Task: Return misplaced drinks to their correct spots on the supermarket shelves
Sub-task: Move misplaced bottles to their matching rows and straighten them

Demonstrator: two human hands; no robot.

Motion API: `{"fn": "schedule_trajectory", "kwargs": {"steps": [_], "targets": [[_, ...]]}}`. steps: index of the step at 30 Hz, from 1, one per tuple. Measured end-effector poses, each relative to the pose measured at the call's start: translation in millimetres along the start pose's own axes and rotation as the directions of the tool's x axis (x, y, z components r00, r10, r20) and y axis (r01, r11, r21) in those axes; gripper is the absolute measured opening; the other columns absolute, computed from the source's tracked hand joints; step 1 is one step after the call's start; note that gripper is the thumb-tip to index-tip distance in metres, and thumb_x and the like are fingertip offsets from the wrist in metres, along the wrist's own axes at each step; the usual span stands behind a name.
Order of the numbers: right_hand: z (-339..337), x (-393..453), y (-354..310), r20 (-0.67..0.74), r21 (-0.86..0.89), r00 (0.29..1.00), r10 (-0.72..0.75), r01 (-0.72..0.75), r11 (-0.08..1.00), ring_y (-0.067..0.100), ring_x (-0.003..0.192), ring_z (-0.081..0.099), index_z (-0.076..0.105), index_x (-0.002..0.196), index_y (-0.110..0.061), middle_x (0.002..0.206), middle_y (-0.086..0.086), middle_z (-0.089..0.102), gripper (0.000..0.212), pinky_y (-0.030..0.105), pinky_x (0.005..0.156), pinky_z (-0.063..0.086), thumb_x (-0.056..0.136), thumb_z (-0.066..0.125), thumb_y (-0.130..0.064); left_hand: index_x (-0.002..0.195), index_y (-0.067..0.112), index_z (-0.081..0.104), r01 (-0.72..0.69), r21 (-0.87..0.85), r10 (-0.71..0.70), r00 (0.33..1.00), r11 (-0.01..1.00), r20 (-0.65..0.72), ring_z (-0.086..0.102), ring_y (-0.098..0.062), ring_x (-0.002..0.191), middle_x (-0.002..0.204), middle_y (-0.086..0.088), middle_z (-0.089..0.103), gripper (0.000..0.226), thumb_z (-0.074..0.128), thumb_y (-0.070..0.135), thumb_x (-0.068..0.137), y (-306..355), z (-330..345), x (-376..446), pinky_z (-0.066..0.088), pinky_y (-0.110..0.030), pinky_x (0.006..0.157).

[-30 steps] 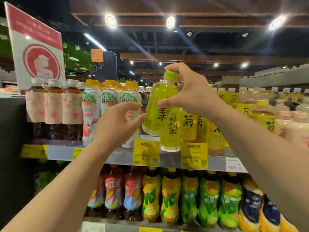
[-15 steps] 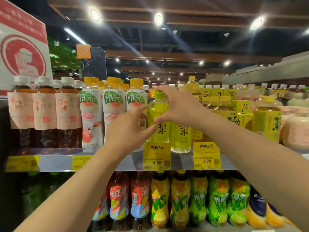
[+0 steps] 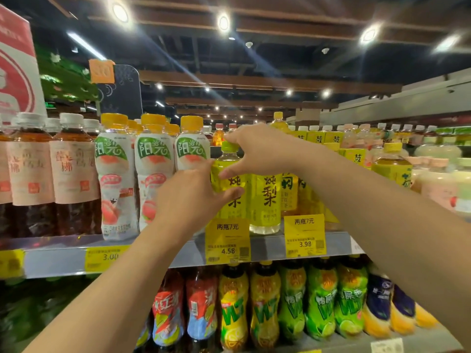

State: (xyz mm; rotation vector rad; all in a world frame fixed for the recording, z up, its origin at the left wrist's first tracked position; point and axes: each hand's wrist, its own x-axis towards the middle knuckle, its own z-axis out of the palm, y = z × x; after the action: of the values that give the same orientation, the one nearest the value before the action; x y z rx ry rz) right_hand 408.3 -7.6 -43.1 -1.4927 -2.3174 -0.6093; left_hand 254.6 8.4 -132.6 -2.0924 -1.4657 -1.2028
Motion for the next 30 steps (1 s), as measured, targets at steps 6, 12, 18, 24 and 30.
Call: {"fn": "schedule_trajectory", "kwargs": {"steps": [6,12,18,24,30], "targets": [[-29,-48,55,-0.214,0.15,0.967,0.14,-0.109,0.983,0.013,0.125,0.052,0.058,0.137,-0.023,0.138,-0.004,0.058,0.05,0.023,0.093,0.035,0.092,0.062,-0.046,0.138,0.027,0.041,0.02,-0.071,-0.027,0.995,0.997,-0.096,0.064,-0.025,0.078,0.08,0.002,0.064,0.084,0.044,0.081,0.074,27,0,-4,0.055,-0.042,0.064],[-49,-105,148,-0.323,0.262,0.854,0.409,-0.335,0.905,0.011,0.098,0.063,0.07,0.119,-0.019,0.117,-0.001,0.07,0.035,0.033,0.084,0.053,0.089,0.069,-0.036,0.124,0.03,0.059,-0.177,-0.144,0.165,0.983,0.974,-0.085,0.054,-0.012,0.071,0.075,0.015,0.052,0.056,0.048,0.068,0.084,94,13,-6,0.049,-0.032,0.06],[-33,-135,216,-0.172,0.141,0.845,0.506,-0.487,0.862,0.017,0.105,0.058,0.064,0.128,-0.019,0.127,0.004,0.065,0.046,0.037,0.091,0.048,0.088,0.069,-0.041,0.133,0.029,0.053,-0.189,-0.151,0.184,0.982,0.97,-0.043,0.061,-0.016,0.089,0.112,0.004,0.06,0.057,0.055,0.062,0.086,149,42,7,0.056,-0.037,0.075],[2,-151,252,-0.007,0.238,0.884,0.467,-0.452,0.86,0.023,0.125,0.054,0.04,0.145,-0.034,0.146,0.0,0.051,0.076,0.038,0.098,0.046,0.079,0.075,-0.05,0.147,0.026,0.039,-0.097,-0.071,0.102,0.993,0.993,0.061,0.052,-0.024,0.124,0.14,-0.003,0.052,0.075,0.056,0.065,0.085,178,72,18,0.05,-0.041,0.092],[13,-162,264,0.031,0.431,0.914,0.405,-0.378,0.819,0.024,0.133,0.047,0.028,0.148,-0.041,0.148,0.001,0.047,0.097,0.04,0.1,0.045,0.07,0.086,-0.038,0.147,0.029,0.037,-0.017,-0.018,0.019,0.998,1.0,0.063,0.054,-0.021,0.124,0.14,0.003,0.054,0.079,0.058,0.068,0.082,186,86,18,0.053,-0.041,0.085]]}}
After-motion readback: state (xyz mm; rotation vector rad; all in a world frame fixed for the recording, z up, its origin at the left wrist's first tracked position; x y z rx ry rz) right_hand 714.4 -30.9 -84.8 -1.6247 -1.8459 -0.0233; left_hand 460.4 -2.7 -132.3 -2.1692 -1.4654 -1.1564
